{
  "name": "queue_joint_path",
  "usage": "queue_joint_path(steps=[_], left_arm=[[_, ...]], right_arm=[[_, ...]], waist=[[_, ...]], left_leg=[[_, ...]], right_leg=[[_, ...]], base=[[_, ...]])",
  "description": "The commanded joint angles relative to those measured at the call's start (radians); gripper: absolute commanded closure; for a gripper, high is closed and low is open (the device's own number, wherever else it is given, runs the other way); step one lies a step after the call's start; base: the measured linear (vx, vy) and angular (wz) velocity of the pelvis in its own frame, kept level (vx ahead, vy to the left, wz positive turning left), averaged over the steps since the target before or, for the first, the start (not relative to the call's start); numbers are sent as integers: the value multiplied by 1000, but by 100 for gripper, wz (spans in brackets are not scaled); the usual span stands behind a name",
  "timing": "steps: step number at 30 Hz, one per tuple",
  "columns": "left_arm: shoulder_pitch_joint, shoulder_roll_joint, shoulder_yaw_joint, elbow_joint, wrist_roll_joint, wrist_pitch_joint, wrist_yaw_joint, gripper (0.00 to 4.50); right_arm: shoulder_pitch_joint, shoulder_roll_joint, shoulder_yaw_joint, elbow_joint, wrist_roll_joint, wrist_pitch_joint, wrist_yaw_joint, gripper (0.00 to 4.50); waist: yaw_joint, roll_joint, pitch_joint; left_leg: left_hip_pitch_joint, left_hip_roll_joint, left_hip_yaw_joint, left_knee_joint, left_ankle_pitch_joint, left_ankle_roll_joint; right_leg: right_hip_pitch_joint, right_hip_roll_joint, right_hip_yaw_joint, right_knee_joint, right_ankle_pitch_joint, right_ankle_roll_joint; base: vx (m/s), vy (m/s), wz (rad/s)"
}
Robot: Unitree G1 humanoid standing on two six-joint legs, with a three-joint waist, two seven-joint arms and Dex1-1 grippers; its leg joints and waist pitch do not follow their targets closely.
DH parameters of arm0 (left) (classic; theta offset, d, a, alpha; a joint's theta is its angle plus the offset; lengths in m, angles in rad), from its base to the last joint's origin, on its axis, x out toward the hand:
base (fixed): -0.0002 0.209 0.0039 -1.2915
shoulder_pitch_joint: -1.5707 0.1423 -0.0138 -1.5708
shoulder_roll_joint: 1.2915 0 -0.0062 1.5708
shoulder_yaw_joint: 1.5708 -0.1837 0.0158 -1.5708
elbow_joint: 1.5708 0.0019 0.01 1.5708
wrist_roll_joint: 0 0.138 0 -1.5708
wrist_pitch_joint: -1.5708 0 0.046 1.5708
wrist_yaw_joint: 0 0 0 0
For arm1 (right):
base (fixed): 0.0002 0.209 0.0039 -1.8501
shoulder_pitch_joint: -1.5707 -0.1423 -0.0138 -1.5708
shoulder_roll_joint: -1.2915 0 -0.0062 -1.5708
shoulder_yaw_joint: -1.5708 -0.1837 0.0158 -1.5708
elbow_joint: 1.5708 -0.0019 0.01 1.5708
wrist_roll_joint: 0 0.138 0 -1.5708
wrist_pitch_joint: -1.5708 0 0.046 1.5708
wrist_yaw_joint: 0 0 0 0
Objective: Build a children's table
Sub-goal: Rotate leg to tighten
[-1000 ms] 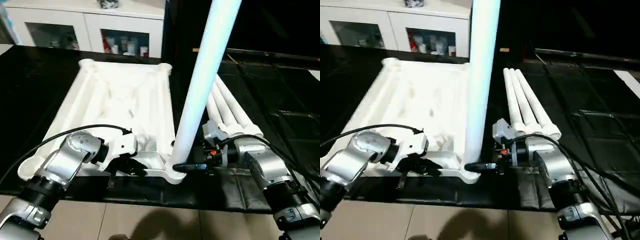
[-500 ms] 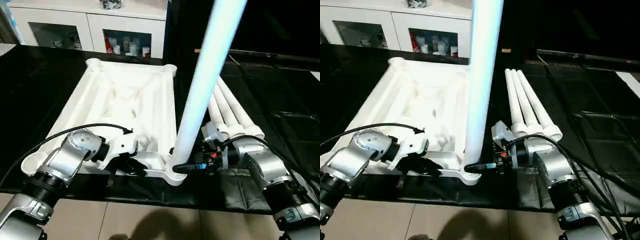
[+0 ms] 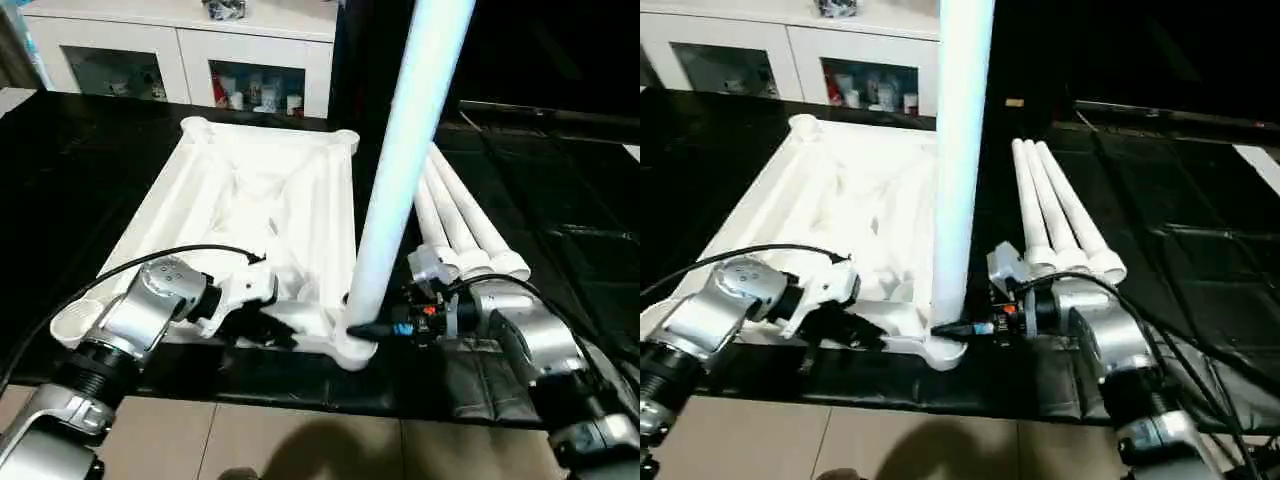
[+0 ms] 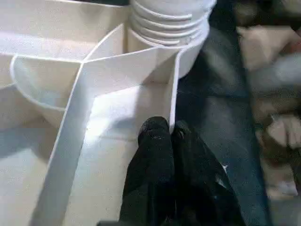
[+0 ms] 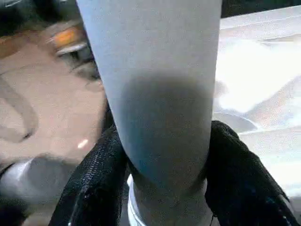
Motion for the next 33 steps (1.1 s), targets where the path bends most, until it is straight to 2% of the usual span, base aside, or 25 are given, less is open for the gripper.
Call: queue_joint_path(steps=[1,2,3,4,6,7,8,9,10,11,14,17,18,19,22,25,28,29,30,31,33], left_arm=[[-2,-60,84,-69,-49,114,169,450],[-2,-60,84,-69,-49,114,169,450],[12,-90,111,-120,-65,183,226,450],[24,-110,125,-156,-75,225,256,450],[58,-179,152,-261,-83,338,350,450],[62,-197,153,-279,-79,362,372,450],[63,-220,153,-295,-70,384,402,450],[60,-237,151,-298,-59,392,427,450],[58,-252,149,-301,-49,398,449,450],[55,-265,145,-303,-39,405,467,450],[41,-294,102,-305,21,418,518,450],[46,-285,98,-317,30,432,537,450],[48,-281,100,-323,27,444,542,450],[51,-269,100,-328,27,450,543,450],[55,-243,104,-320,29,442,535,450],[56,-230,110,-310,32,433,519,450],[54,-176,104,-271,30,362,444,450],[54,-135,92,-245,21,296,376,450],[54,-127,90,-239,18,278,359,450],[50,-108,84,-225,13,258,327,450],[46,-77,69,-200,9,190,259,450]], right_arm=[[37,70,14,-26,-9,18,-138,249],[37,70,14,-26,-9,18,-138,250],[43,106,7,-19,-21,43,-216,251],[43,131,2,-10,-29,48,-263,251],[13,223,-17,46,-56,74,-426,251],[-3,245,-24,66,-62,74,-465,251],[-26,272,-34,88,-64,89,-515,251],[-44,291,-42,107,-65,100,-549,251],[-70,312,-50,133,-72,106,-598,251],[-81,323,-55,141,-75,111,-623,251],[-110,348,-65,152,-83,127,-684,251],[-93,343,-69,138,-97,117,-681,251],[-88,341,-70,134,-99,115,-679,195],[-80,335,-70,128,-103,107,-676,181],[-65,313,-70,114,-104,90,-667,175],[-59,292,-72,107,-103,78,-654,137],[-37,223,-80,66,-83,54,-556,106],[-22,166,-79,26,-62,40,-459,98],[-19,153,-78,17,-57,39,-436,98],[-14,120,-78,2,-47,29,-381,93],[-12,69,-81,-11,-33,28,-307,64]], waist=[[-8,17,-62],[-11,14,-62],[-17,9,-60],[-27,12,-60],[-41,11,-61],[-54,10,-60],[-65,11,-61],[-65,11,-61],[-70,14,-61],[-73,14,-62],[-72,16,-62],[-72,16,-64],[-72,16,-64],[-71,20,-63],[-69,19,-62],[-71,18,-61],[-65,18,-62],[-60,20,-62],[-59,19,-63],[-56,23,-62],[-47,20,-61]], left_leg=[[6,42,-16,-75,-256,-16],[5,41,-16,-76,-252,-20],[-1,35,-18,-77,-253,-14],[-4,39,-20,-79,-242,-22],[-4,36,-19,-76,-239,-19],[-10,32,-21,-76,-225,-16],[-10,28,-19,-72,-211,-5],[-10,28,-19,-72,-211,-5],[-3,29,-17,-70,-213,0],[-4,28,-16,-69,-210,8],[-3,32,-15,-72,-190,18],[-3,32,-14,-71,-185,22],[-3,32,-13,-71,-186,23],[-2,32,-14,-72,-194,22],[-1,32,-14,-73,-206,21],[-3,31,-14,-73,-210,18],[-2,30,-15,-72,-213,29],[-1,29,-14,-70,-208,39],[-2,31,-13,-71,-206,40],[0,33,-12,-71,-204,44],[1,32,-12,-71,-208,47]], right_leg=[[49,-90,51,-83,-335,-163],[50,-90,51,-83,-344,-158],[55,-90,47,-90,-388,-138],[56,-92,49,-85,-393,-136],[53,-91,48,-90,-415,-131],[54,-88,45,-91,-415,-131],[54,-85,46,-93,-407,-128],[54,-85,46,-93,-407,-128],[47,-82,48,-94,-388,-137],[49,-80,48,-94,-368,-142],[50,-78,49,-90,-304,-153],[52,-77,51,-83,-242,-167],[53,-78,51,-84,-241,-168],[52,-79,52,-84,-246,-170],[52,-80,52,-88,-272,-162],[53,-79,51,-89,-280,-159],[53,-79,52,-92,-292,-145],[53,-79,52,-93,-278,-146],[54,-78,53,-90,-268,-147],[51,-78,54,-87,-250,-154],[53,-79,53,-89,-258,-161]], base=[[0,0,0],[0,0,0],[0,0,0],[0,0,0],[0,0,0],[0,0,0],[0,0,0],[0,0,0],[0,0,0],[0,0,0],[0,0,0],[0,0,0],[0,0,0],[0,0,0],[0,0,0],[0,0,0],[0,0,0],[0,0,0],[0,0,0],[0,0,0],[0,0,0]])
